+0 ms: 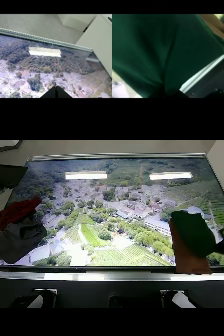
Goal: Fold the shirts.
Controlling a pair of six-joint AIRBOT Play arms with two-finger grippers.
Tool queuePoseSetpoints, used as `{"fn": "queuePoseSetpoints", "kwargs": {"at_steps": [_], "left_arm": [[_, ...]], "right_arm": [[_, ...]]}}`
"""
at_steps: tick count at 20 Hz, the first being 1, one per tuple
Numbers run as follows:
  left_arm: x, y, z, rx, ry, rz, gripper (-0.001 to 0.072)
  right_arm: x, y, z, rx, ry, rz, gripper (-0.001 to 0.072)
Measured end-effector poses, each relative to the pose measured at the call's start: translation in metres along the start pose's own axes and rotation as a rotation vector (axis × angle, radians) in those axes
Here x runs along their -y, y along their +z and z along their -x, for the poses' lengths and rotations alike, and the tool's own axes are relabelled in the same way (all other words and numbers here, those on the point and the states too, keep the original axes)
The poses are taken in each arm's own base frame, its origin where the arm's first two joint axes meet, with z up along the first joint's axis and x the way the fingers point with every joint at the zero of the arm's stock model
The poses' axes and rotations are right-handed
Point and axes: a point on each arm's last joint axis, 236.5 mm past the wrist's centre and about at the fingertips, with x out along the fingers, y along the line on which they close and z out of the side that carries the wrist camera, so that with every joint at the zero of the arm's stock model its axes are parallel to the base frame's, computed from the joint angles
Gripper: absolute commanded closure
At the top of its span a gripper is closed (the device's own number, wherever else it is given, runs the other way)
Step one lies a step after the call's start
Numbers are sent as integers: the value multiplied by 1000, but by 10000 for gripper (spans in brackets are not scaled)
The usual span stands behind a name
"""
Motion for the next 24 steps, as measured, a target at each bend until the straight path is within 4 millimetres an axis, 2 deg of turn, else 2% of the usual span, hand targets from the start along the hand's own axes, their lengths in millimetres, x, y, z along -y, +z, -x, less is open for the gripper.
{"fn": "queuePoseSetpoints", "kwargs": {"at_steps": [1, 2, 3, 5, 6, 8, 10, 11, 12, 13, 14, 15, 16, 17, 19, 20, 22, 24], "left_arm": [[0, 0, 0, 0, 0, 0, 678], [0, 0, 0, 0, 0, 0, 678], [0, 0, 0, 0, 0, 0, 678], [0, 0, 0, -1, 0, 0, 678], [-1, 0, 0, -1, 0, 1, 679], [-1, 3, -1, 11, 4, 0, 680], [-5, 10, -2, 25, 24, -25, 682], [-11, 11, -7, 13, 55, -56, 682], [-20, 7, -13, -21, 102, -84, 682], [-34, -3, -22, -77, 161, -112, 680], [-52, -19, -31, -155, 238, -140, 665], [-71, -38, -39, -239, 313, -162, 478], [-89, -62, -47, -335, 383, -167, 43], [-103, -88, -52, -427, 435, -151, -8], [-122, -150, -53, -628, 506, -99, -8], [-124, -179, -50, -713, 522, -75, -7], [-123, -220, -39, -821, 532, -58, -7], [-119, -241, -33, -863, 532, -54, -7]], "right_arm": [[11, -7, -14, -21, -33, -21, 600], [20, -14, -29, -46, -56, -43, 281], [30, -20, -41, -64, -83, -56, 59], [38, -19, -52, -47, -104, -64, 54], [40, -14, -51, -21, -110, -56, 54], [31, 14, -32, 104, -87, 7, 58], [2, 55, 16, 315, -7, 90, 94], [-22, 76, 51, 454, 50, 145, 94], [-51, 86, 84, 571, 107, 207, 94], [-84, 88, 116, 676, 161, 288, 93], [-117, 81, 137, 746, 206, 369, 90], [-152, 63, 148, 776, 247, 465, 86], [-182, 41, 146, 765, 273, 556, 76], [-209, 14, 132, 716, 280, 644, 29], [-242, -36, 88, 568, 246, 779, 31], [-251, -58, 63, 484, 209, 835, 31], [-259, -94, 25, 360, 144, 920, 31], [-260, -113, -1, 291, 74, 975, 32]]}}
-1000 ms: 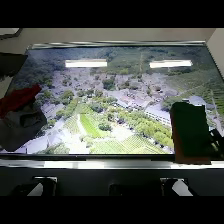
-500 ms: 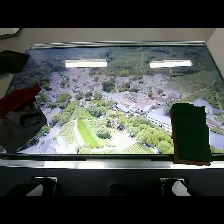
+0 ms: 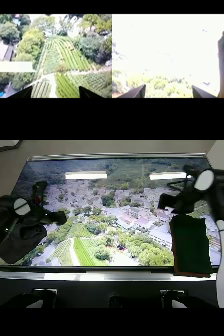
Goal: Fold the shirts.
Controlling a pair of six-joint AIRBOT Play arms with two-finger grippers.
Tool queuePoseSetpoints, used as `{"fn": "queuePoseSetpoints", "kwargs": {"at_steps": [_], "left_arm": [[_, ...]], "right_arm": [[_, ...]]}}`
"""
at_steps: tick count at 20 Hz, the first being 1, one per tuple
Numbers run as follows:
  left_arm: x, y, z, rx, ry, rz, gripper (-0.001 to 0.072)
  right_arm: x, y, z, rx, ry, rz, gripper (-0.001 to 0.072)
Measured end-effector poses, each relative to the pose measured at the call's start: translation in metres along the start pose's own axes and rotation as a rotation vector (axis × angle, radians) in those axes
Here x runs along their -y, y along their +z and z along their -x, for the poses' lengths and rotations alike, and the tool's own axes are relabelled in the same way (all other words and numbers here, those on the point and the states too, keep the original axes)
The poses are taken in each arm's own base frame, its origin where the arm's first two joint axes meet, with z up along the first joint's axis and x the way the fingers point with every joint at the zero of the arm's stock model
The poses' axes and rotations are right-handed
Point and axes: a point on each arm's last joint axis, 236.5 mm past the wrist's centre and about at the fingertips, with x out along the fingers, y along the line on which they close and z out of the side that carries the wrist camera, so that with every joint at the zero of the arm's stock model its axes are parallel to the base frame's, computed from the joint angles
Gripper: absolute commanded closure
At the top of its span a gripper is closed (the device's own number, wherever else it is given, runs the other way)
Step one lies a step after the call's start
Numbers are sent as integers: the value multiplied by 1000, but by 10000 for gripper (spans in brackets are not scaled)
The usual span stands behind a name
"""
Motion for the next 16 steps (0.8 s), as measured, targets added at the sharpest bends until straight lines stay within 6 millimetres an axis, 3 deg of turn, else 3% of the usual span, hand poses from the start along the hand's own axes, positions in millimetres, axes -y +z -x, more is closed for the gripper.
{"fn": "queuePoseSetpoints", "kwargs": {"at_steps": [5, 16], "left_arm": [[2, -18, -8, -40, 8, -6, -8], [3, -22, -10, -51, 9, -6, -7]], "right_arm": [[-14, -18, -19, -87, -29, 55, 32], [-16, -23, -22, -108, -41, 67, 32]]}}
